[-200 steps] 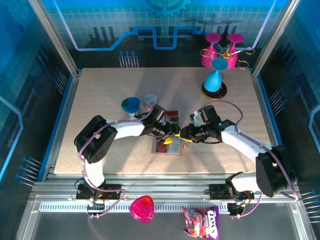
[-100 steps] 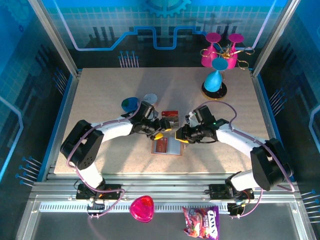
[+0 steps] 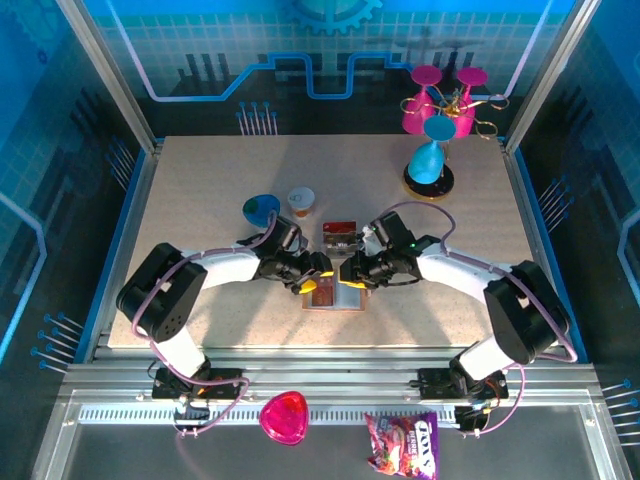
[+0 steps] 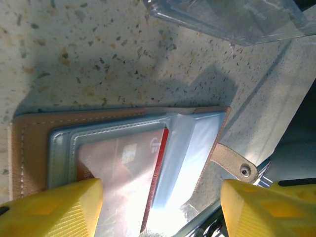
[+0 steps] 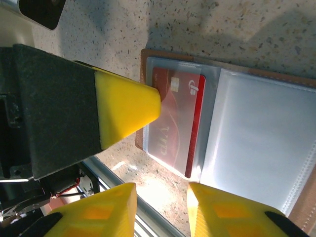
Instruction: Take the credit cards out of the card holder
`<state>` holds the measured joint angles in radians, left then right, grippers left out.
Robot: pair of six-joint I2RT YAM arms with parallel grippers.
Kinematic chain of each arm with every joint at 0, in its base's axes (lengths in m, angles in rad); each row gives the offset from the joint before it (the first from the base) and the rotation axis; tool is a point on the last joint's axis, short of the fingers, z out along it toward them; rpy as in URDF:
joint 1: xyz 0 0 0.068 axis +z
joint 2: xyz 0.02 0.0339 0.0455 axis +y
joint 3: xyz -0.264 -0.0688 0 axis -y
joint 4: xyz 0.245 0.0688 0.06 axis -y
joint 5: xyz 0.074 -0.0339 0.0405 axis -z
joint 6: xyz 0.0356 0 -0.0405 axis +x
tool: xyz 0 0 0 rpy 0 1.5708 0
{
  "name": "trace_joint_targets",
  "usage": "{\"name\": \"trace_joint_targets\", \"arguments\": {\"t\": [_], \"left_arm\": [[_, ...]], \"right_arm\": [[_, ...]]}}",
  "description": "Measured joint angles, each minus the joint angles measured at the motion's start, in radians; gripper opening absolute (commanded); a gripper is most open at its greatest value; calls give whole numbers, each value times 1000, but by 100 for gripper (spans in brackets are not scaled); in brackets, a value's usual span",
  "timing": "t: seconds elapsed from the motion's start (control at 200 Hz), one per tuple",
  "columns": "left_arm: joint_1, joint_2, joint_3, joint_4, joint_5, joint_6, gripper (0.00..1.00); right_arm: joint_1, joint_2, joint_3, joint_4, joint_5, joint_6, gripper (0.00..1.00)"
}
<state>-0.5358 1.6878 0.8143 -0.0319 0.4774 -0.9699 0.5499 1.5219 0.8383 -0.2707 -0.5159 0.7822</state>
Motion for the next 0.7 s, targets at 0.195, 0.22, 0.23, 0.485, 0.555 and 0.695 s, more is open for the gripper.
{"name": "trace_joint_targets", "arguments": {"t": [0.195,0.22,0.23,0.485,0.555,0.695], "left_arm": [[0,-18,-17,11,-2,0,66],[0,-20,-18,10,-2,0,66],[0,-21,-19,9,-2,0,66],[0,-35,-19,-4,-11,-1,61],[0,-45,-19,-18,-18,-1,58],[0,-83,-19,-47,-39,-1,49]], "right_arm": [[8,14,7,3,-1,3,32],[8,16,7,3,-1,3,32],[8,16,7,3,-1,3,32],[13,54,9,11,-14,3,30],[19,70,15,9,-16,3,29],[21,89,43,13,-16,3,28]]}}
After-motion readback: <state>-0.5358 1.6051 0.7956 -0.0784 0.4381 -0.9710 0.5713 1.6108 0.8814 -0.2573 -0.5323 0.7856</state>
